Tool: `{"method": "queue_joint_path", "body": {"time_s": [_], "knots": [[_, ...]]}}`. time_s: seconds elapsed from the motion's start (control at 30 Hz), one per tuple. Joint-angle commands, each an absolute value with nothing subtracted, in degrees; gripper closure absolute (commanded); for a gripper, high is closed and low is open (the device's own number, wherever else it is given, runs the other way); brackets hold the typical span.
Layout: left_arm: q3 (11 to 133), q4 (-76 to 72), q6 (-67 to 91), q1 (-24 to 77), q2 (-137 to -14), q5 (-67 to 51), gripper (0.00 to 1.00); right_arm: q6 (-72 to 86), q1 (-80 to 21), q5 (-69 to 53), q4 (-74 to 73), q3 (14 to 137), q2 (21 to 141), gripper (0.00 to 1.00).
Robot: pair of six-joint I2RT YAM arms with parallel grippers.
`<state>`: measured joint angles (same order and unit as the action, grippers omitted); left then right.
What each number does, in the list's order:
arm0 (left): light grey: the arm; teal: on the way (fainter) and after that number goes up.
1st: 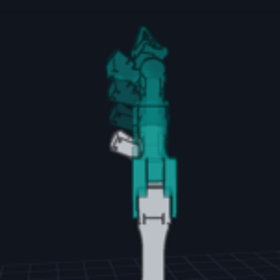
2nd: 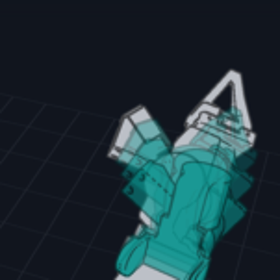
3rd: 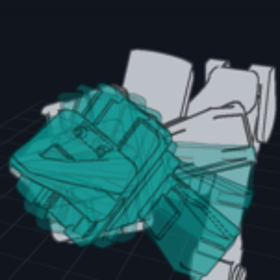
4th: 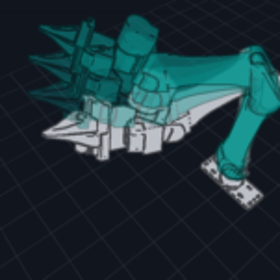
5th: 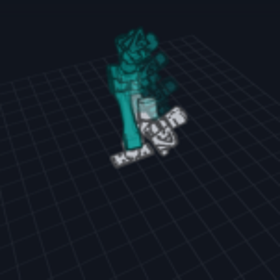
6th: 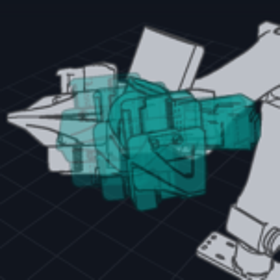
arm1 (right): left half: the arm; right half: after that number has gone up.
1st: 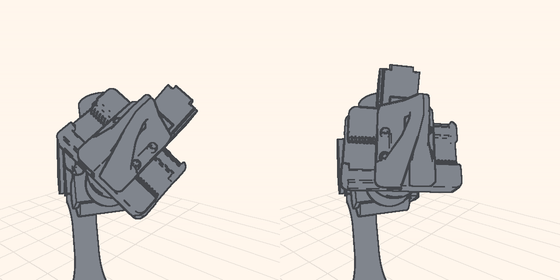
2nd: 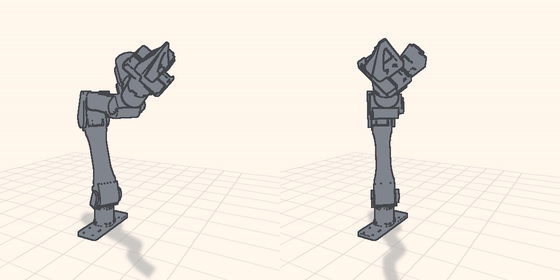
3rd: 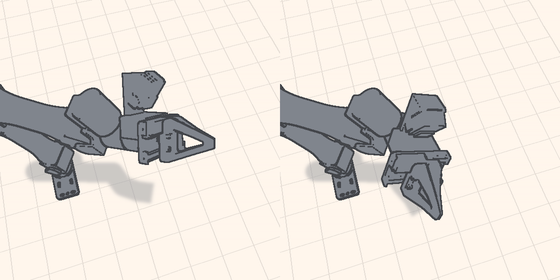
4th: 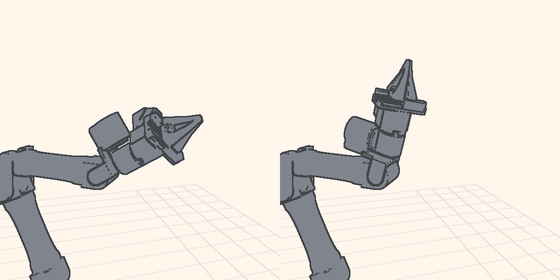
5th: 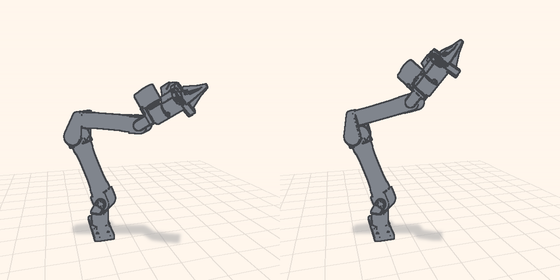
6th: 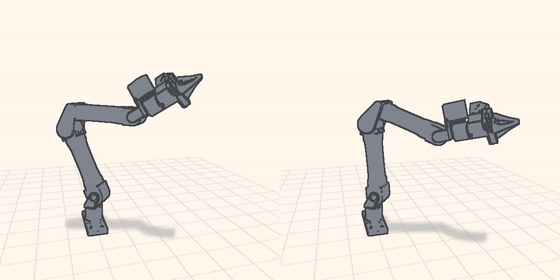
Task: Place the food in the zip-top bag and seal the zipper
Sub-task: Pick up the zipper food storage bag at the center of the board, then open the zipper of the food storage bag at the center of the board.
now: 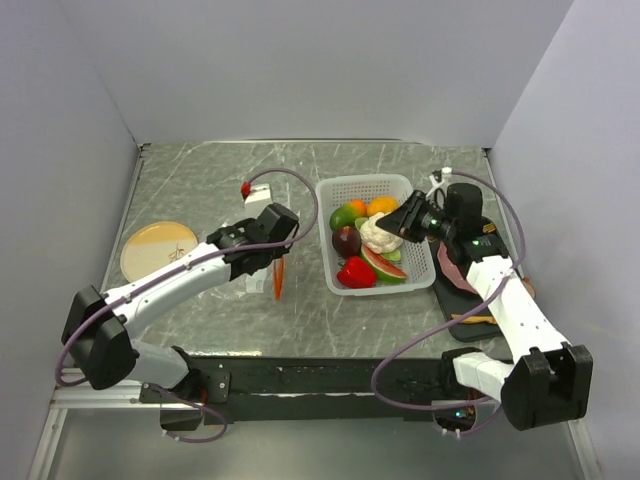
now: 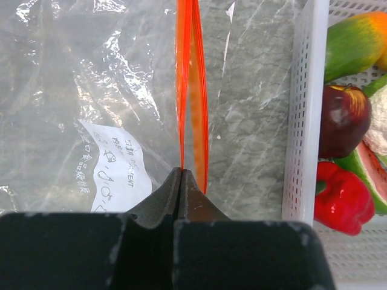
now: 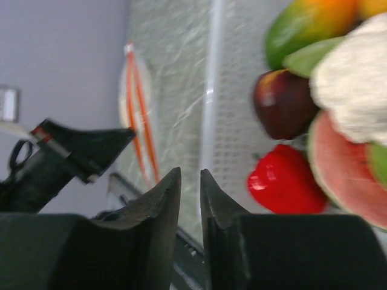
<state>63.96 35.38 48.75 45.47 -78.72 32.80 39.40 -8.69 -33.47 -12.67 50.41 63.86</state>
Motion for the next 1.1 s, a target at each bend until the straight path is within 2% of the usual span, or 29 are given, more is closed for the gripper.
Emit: {"method": "queue_joint_path", "body": {"time_s": [0.0, 0.07, 0.13, 0.17, 0.23, 0.27, 0.63, 1.07], "knots": [[62.85, 33.50, 47.73, 45.70, -75.24, 31.82, 0.99, 42.72, -14.05, -38.24, -4.57, 52.55, 64.77, 0.75], [62.58, 32.35, 47.11, 45.70, -74.53, 30.85, 0.99, 42.71, -18.01, -37.62, -3.96, 53.26, 67.48, 0.81], [62.58, 31.20, 46.32, 45.70, -74.53, 30.15, 0.99, 44.20, -21.51, -38.05, -1.77, 53.96, 69.60, 0.82], [62.93, 31.20, 46.32, 45.70, -74.71, 29.89, 0.99, 44.82, -22.49, -38.14, -0.71, 53.96, 71.70, 0.88], [63.37, 31.03, 45.97, 45.70, -75.23, 29.45, 0.99, 46.23, -25.65, -37.88, 1.48, 54.67, 73.82, 0.89], [63.46, 30.85, 45.88, 45.70, -75.41, 29.10, 0.99, 46.40, -26.80, -37.97, 2.02, 55.10, 75.92, 0.92], [62.32, 28.48, 44.82, 45.70, -73.39, 26.89, 0.99, 48.16, -33.13, -38.76, 5.71, 60.90, 87.27, 0.93], [61.79, 26.63, 44.21, 45.70, -73.04, 25.58, 0.99, 49.92, -36.38, -38.94, 8.88, 64.16, 92.72, 0.93]]}}
